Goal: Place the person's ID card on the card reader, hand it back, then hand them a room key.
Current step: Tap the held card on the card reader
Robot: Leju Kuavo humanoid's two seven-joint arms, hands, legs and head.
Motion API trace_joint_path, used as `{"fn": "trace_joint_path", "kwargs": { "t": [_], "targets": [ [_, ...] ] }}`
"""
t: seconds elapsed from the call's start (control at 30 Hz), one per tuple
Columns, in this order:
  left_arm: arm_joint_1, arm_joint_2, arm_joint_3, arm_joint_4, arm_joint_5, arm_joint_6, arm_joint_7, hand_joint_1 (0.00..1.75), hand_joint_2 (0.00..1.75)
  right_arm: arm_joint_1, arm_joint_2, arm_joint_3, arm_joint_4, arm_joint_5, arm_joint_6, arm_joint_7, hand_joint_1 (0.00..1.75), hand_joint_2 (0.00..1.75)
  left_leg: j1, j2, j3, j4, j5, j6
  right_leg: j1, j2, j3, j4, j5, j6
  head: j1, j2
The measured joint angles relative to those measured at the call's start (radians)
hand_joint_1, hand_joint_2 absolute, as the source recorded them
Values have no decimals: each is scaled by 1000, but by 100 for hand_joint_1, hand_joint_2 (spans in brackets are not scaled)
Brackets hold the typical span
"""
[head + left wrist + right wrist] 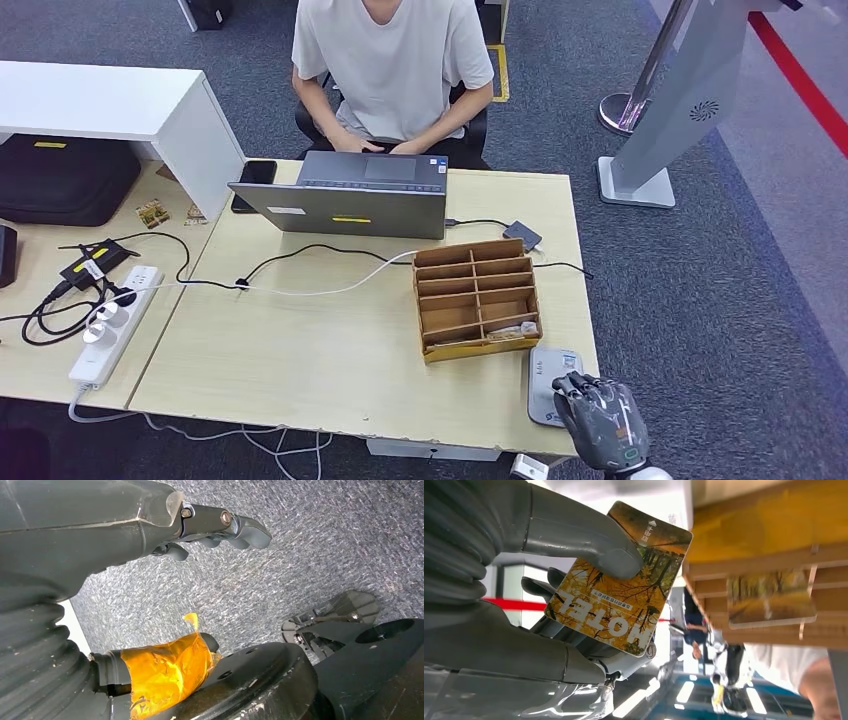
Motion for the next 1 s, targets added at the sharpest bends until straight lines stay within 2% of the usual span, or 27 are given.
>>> {"fn": "trace_joint_path", "kwargs": {
  "t": [0.37,0.57,0.67,0.8,1.0],
  "targets": [
    [-1,0,0,0,-10,-1,5,0,175,-16,46,23,89,-8,-15,-4,175,175,0,0,1,0,0,0,0,0,1,0,0,0,0,0],
    [0,2,1,0,-19,-3,5,0,175,-17,53,4,71,-8,-16,-38,175,175,0,0,1,0,0,0,0,0,1,0,0,0,0,0],
    [0,3,1,0,-27,-3,5,0,175,-29,35,-20,2,-49,-13,-44,175,175,0,1,1,0,0,0,0,1,1,0,1,0,0,0],
    [-1,4,2,0,-37,-3,6,0,175,-98,-22,-42,-108,-116,22,-26,175,175,-1,3,1,1,0,0,-1,3,1,0,1,0,0,0],
    [0,5,2,0,-40,-3,6,0,175,-151,-67,-58,-197,-133,39,-21,175,175,-1,3,2,1,1,0,0,2,1,0,1,0,0,0]
  ]
}}
